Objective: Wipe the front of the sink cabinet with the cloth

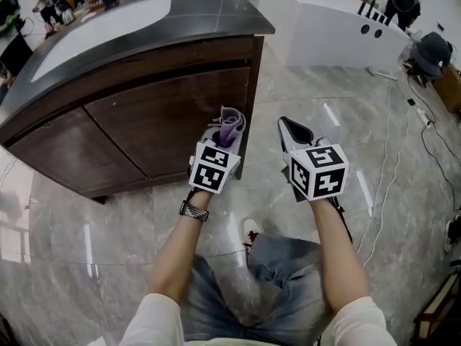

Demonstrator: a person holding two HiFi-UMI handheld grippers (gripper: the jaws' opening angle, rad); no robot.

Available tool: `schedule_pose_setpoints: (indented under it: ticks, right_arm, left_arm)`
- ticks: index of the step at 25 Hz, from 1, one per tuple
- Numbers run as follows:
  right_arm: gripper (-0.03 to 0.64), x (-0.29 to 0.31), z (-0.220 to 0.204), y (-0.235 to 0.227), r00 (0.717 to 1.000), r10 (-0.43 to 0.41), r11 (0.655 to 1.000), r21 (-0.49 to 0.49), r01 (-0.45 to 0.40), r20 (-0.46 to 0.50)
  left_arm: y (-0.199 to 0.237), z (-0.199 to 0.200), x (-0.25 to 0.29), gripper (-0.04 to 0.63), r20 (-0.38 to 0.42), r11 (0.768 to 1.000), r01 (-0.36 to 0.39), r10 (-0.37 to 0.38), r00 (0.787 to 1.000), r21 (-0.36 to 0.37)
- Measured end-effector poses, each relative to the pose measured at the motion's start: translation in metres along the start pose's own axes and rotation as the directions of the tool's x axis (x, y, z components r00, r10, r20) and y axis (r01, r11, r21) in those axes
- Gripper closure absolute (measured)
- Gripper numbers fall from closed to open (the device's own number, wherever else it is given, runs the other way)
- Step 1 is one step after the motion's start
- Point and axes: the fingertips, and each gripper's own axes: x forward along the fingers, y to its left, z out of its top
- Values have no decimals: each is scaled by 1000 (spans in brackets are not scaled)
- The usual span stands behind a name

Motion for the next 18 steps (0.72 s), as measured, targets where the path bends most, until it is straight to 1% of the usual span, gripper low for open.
schedule_pose_setpoints:
  ticks: [4, 7, 12, 18]
  right_arm:
    - [611, -5, -18, -3, 1000, 11, 1000, 18, -11, -6]
    - [611, -6, -26, 0, 999, 34, 999, 13, -34, -14]
    - [611, -2, -34, 7, 997, 65, 998, -22, -65, -39]
    - [611, 10, -38, 27, 992, 114, 991, -66, -118, -62]
  left_arm:
    - [-22, -17, 27, 548, -20, 999, 46, -46, 999, 8]
    - [-28, -31, 34, 548, -18, 998, 55, -55, 998, -3]
    - [-18, -56, 33, 548, -25, 1000, 14, -14, 1000, -18]
    - [7, -91, 14, 548, -79, 999, -39, 36, 996, -30]
